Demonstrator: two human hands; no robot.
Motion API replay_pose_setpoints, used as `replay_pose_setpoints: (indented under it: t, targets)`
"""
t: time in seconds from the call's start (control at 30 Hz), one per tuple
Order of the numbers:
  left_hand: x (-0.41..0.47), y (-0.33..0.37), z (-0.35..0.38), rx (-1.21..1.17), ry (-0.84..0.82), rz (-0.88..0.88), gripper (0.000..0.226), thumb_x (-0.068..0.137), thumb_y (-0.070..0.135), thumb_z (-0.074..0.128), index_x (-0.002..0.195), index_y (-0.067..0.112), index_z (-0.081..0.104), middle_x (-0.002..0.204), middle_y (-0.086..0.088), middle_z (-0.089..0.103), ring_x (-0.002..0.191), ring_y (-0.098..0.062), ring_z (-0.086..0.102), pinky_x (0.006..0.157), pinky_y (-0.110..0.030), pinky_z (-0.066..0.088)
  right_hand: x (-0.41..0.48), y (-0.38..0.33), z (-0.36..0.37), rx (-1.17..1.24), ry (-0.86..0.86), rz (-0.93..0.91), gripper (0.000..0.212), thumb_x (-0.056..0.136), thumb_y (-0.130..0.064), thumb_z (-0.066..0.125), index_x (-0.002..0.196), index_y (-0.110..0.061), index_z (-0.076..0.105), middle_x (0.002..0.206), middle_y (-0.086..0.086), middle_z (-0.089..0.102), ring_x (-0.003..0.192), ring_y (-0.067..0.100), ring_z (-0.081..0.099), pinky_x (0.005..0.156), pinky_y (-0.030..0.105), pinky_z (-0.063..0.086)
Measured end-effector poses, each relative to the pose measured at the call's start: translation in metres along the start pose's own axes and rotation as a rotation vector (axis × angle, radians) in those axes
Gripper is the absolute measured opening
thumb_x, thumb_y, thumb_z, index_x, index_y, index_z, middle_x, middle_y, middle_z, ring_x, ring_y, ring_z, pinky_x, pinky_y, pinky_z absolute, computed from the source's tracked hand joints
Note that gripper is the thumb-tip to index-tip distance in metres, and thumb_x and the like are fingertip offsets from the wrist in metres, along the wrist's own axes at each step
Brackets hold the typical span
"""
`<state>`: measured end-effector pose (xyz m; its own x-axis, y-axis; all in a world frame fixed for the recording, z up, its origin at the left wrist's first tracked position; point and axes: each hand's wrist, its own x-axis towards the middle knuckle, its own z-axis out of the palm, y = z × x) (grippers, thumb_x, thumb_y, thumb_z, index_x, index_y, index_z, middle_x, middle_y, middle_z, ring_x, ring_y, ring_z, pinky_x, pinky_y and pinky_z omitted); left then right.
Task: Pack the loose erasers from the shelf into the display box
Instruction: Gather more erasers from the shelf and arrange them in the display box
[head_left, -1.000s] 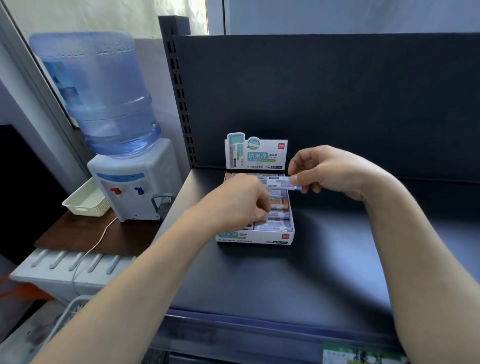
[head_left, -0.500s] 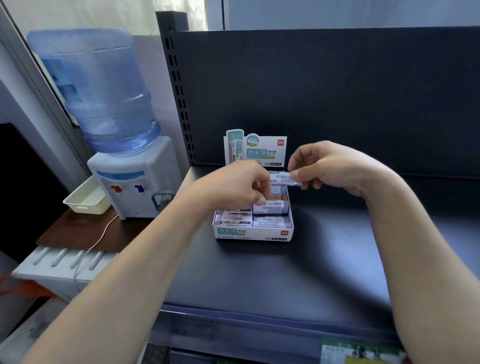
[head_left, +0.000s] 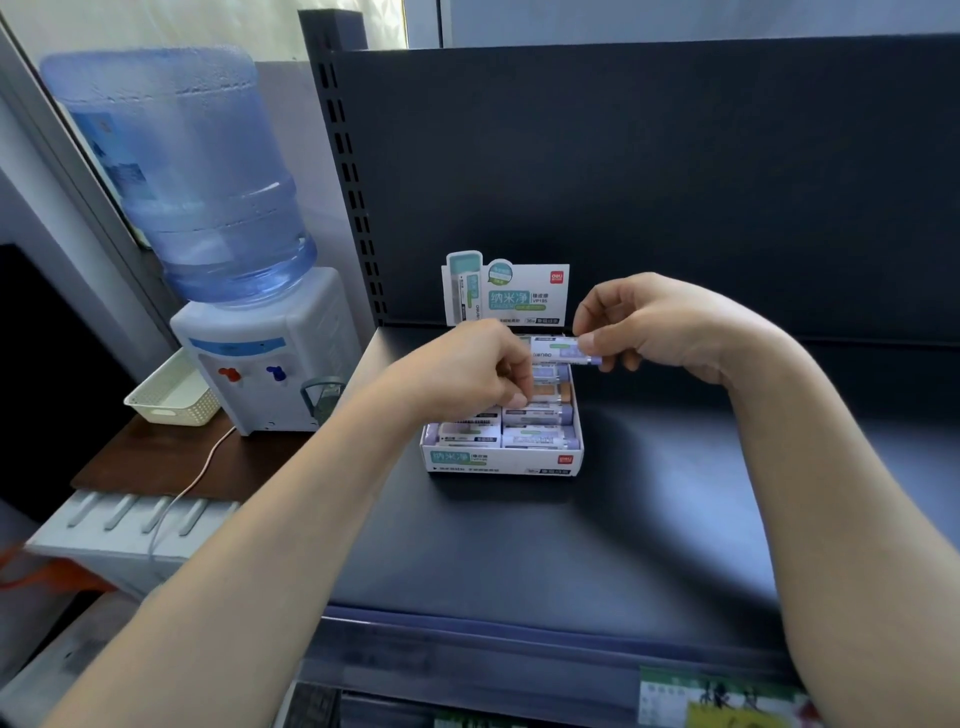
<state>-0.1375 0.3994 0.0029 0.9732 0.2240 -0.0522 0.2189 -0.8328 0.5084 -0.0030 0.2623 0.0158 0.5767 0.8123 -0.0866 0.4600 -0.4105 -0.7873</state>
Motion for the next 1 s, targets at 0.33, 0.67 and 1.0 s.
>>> replay_pose_setpoints:
  t: [0.33, 0.67, 1.0]
  targets:
    - [-0.005, -0.001, 0.012, 0.074, 0.158, 0.007, 0.012, 0.081, 0.007, 0.067, 0.075, 0.017, 0.066, 0.073, 0.008, 0.061, 0.073, -0.01, 0.056, 0.066, -0.021, 0.041, 0.001, -0.001, 0.003, -0.009, 0.008, 0.001, 0.012, 0.085, -0.003, 0.064, 0.079, -0.013, 0.063, 0.064, -0.002, 0.063, 0.057, 0.01, 0.056, 0.053, 0.022, 0.04]
    - [-0.009, 0.003, 0.016, 0.137, 0.184, -0.024, 0.006, 0.084, 0.011, 0.061, 0.086, 0.017, 0.061, 0.091, 0.002, 0.061, 0.091, -0.018, 0.055, 0.078, -0.029, 0.043, 0.0, -0.002, 0.006, 0.0, 0.04, 0.008, 0.011, 0.085, -0.003, 0.062, 0.08, -0.013, 0.062, 0.066, 0.001, 0.063, 0.058, 0.012, 0.056, 0.053, 0.023, 0.04]
    - [-0.004, 0.006, 0.018, 0.13, 0.281, -0.081, 0.015, 0.084, 0.014, 0.065, 0.093, 0.019, 0.075, 0.099, 0.003, 0.07, 0.094, -0.02, 0.063, 0.087, -0.037, 0.052, 0.008, 0.002, 0.01, 0.129, 0.143, 0.056, 0.011, 0.09, 0.001, 0.055, 0.094, -0.008, 0.06, 0.078, 0.009, 0.061, 0.057, 0.015, 0.055, 0.056, 0.025, 0.047]
